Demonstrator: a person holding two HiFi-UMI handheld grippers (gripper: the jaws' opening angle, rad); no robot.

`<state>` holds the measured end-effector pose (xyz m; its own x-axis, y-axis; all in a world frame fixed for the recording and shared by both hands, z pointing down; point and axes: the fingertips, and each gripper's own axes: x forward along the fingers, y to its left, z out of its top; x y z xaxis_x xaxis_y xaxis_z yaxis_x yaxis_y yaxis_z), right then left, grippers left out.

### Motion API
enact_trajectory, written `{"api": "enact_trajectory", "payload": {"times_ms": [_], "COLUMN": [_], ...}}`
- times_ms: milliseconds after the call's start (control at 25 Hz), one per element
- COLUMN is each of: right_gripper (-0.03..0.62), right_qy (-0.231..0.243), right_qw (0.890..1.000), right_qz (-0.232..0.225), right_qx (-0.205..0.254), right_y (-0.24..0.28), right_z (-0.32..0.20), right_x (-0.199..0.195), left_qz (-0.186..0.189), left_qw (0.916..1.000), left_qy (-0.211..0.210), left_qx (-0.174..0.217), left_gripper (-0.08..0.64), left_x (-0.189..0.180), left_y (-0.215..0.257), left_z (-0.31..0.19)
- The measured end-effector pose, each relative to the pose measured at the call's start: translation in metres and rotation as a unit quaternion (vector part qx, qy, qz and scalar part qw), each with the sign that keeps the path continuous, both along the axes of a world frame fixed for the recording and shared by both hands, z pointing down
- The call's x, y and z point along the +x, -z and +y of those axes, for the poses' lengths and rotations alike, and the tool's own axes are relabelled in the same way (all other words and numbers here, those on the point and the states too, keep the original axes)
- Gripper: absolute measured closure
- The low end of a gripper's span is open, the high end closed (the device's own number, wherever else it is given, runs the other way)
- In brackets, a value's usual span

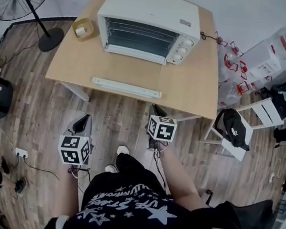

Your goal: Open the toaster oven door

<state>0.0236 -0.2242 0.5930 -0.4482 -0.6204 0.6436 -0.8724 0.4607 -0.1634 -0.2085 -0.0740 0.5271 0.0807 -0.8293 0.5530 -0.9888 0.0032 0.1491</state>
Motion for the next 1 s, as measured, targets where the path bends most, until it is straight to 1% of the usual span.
{"api": "enact_trajectory", "payload": {"times_ms": [80, 280, 480, 680, 1000], "right_gripper": [0.588, 0.591, 0.591, 0.591, 0.591], "right_qy": [0.005, 0.037, 0.079, 0.095, 0.105], "right_qw": [1.000, 0.999, 0.995, 0.992, 0.988], "right_qz": [-0.001, -0.010, 0.007, 0.006, -0.004], "right_qx": [0.007, 0.032, 0.056, 0.077, 0.111], "right_y": [0.004, 0.024, 0.040, 0.054, 0.080], "right_z": [0.009, 0.039, 0.082, 0.128, 0.206], "right_x": [-0.001, -0.012, -0.016, -0.008, 0.022], "left_qz": [0.005, 0.014, 0.015, 0.015, 0.008], "left_qw": [1.0000, 0.9997, 0.9992, 0.9985, 0.9976], "left_qy": [0.003, 0.016, 0.033, 0.046, 0.055], "left_qx": [0.001, 0.007, 0.015, 0.024, 0.042], "left_gripper": [0.538, 0.538, 0.538, 0.538, 0.538], "left_x": [0.003, 0.008, 0.013, 0.026, 0.056], "left_y": [-0.002, -0.005, -0.003, -0.001, 0.008], "left_z": [0.012, 0.052, 0.102, 0.157, 0.243]}}
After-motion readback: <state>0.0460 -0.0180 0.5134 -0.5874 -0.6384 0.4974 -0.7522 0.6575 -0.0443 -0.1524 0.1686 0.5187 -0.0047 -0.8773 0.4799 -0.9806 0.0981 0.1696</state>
